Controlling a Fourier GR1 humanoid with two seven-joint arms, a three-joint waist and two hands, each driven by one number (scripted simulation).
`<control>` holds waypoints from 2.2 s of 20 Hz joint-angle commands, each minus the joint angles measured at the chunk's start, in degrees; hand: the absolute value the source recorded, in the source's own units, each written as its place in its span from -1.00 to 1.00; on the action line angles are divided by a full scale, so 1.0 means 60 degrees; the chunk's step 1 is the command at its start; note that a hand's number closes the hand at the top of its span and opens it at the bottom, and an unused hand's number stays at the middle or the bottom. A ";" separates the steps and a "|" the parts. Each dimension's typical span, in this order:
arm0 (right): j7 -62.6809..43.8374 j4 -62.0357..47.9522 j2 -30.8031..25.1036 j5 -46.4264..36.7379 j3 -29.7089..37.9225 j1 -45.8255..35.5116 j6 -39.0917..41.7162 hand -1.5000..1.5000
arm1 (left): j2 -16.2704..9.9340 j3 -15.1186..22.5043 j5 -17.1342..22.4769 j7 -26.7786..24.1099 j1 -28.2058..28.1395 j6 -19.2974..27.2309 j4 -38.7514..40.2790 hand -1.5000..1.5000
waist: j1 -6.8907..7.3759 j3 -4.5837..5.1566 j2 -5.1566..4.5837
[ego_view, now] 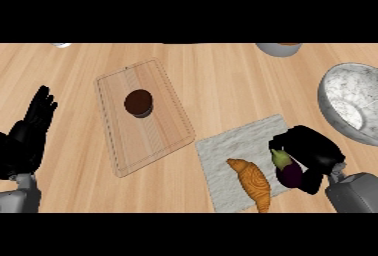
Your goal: Pick the eggplant from the placemat and place it in the bowl
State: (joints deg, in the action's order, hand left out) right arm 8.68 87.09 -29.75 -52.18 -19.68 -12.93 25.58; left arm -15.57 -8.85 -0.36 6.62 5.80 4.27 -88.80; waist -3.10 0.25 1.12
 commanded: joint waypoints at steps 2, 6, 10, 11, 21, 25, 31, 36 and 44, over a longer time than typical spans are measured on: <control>0.0803 0.2841 -0.1202 0.0607 0.1037 0.2098 -0.0918 1.00 | 0.0231 0.0231 -0.0381 -0.0031 -0.0092 0.0301 -0.0057 0.00 | 0.0015 -0.0038 -0.0067; 0.1050 0.4573 -0.1772 0.1777 0.3026 0.2704 -0.1112 1.00 | -0.0180 -0.0271 0.0184 0.0111 -0.0180 -0.0135 -0.0265 0.00 | -0.0154 -0.0032 -0.0006; 0.0468 0.5292 -0.1116 0.3487 0.5131 0.2260 -0.1237 1.00 | 0.0149 -0.0051 -0.0022 -0.0062 -0.0164 0.0078 -0.0015 0.00 | -0.0171 -0.0025 -0.0043; 0.0544 0.5305 -0.1150 0.4140 0.5820 0.2423 -0.1099 1.00 | 0.0055 -0.0053 -0.0049 -0.0075 -0.0341 -0.0016 -0.0068 0.00 | -0.0148 -0.0032 -0.0039; -0.0317 0.4243 -0.1955 0.7016 0.9178 0.1959 0.0912 1.00 | -0.0212 -0.0106 0.0059 0.0731 0.0490 -0.0369 -0.0319 0.00 | 0.0474 -0.0041 -0.0172; -0.0191 0.2602 -0.2250 0.7385 0.9161 0.1131 0.1164 1.00 | 0.0443 0.0434 -0.0422 0.0146 -0.0001 -0.0013 -0.0537 0.00 | 0.0540 -0.0042 -0.0180; 0.1244 -0.0620 -0.2097 0.5538 0.7279 -0.0808 -0.0142 1.00 | 0.0203 0.0206 -0.0295 0.0286 0.0822 -0.0284 0.0187 0.00 | 0.0665 -0.0045 -0.0230; 0.2810 -0.3149 -0.2188 0.4612 0.6771 -0.1870 -0.0943 1.00 | 0.0047 -0.0033 -0.0161 0.0389 0.0736 -0.0453 0.0049 0.00 | 0.0675 -0.0046 -0.0221; 0.2539 -0.6026 -0.2693 0.2233 0.5356 -0.3011 -0.1994 1.00 | 0.0345 0.0262 -0.0409 0.0427 0.1335 -0.0226 0.0329 0.00 | 0.0895 -0.0050 -0.0377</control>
State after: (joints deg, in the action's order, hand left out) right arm 26.91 57.03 -44.17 -31.53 16.65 -29.39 15.91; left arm -14.04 -7.68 -2.27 8.38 10.71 2.13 -88.39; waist 1.81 -0.03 -0.65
